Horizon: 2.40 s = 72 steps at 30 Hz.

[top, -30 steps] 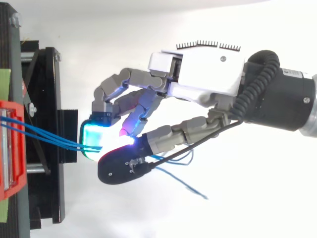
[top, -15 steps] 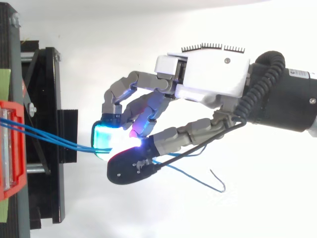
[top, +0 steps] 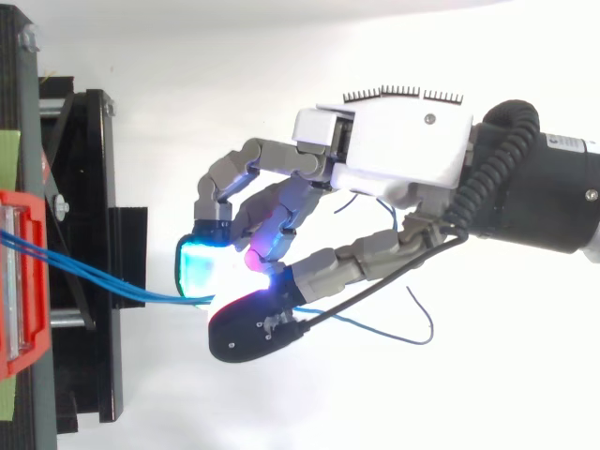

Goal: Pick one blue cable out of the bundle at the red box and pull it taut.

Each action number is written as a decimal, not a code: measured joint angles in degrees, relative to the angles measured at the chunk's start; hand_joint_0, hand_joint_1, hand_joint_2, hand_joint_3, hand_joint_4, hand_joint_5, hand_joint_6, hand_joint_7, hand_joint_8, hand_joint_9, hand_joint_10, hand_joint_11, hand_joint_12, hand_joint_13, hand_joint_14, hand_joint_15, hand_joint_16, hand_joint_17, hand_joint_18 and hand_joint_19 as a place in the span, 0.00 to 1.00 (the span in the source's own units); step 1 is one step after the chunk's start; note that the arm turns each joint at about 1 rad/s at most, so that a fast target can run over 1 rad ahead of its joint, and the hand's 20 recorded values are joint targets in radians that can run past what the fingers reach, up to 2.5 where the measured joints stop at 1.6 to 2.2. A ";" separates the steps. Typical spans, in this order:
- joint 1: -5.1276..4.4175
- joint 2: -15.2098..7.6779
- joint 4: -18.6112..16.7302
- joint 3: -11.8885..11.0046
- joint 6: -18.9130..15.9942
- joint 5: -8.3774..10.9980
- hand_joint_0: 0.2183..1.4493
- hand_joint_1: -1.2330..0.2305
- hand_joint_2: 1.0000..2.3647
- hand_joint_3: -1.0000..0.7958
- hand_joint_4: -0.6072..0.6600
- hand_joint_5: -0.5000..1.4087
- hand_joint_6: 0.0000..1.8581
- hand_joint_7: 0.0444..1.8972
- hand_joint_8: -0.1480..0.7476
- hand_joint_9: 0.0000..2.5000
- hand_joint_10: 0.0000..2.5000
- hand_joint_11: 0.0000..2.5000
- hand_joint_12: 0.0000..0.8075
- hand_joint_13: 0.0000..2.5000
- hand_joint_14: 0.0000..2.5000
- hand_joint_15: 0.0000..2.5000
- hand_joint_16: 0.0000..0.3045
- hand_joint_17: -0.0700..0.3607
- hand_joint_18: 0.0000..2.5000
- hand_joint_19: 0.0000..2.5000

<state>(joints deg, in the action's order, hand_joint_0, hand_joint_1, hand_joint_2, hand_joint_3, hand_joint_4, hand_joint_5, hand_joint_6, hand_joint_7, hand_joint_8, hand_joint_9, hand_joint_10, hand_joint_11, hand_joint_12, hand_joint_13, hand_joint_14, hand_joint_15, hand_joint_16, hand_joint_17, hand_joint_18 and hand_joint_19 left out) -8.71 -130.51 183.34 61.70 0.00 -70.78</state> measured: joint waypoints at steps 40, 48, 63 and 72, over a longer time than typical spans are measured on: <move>-0.32 -0.06 -2.96 0.09 -0.09 1.32 0.30 0.49 0.01 0.43 0.60 0.20 0.46 0.58 0.53 0.51 0.00 0.56 0.48 0.28 0.01 0.15 0.20 0.48 0.20 0.14; -0.35 -0.08 -3.07 0.20 -0.09 1.35 0.30 0.51 0.01 0.42 0.62 0.21 0.46 0.59 0.52 0.52 0.00 0.56 0.47 0.28 0.01 0.15 0.20 0.47 0.20 0.14; -0.51 -0.05 -5.40 1.74 -0.18 1.35 0.31 0.52 0.01 0.42 0.64 0.22 0.43 0.61 0.54 0.52 0.01 0.53 0.47 0.28 0.01 0.15 0.19 0.47 0.20 0.14; -0.52 -0.03 -5.45 1.77 -0.18 1.32 0.29 0.42 0.01 0.44 0.62 0.20 0.44 0.58 0.54 0.51 0.01 0.54 0.47 0.28 0.01 0.15 0.19 0.47 0.20 0.13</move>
<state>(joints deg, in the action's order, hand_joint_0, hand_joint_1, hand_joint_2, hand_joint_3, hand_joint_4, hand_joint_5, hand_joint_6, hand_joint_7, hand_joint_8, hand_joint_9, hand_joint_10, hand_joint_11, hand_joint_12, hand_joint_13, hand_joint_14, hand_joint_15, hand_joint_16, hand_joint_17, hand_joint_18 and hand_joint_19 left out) -9.23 -130.54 177.89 63.47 -0.18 -69.46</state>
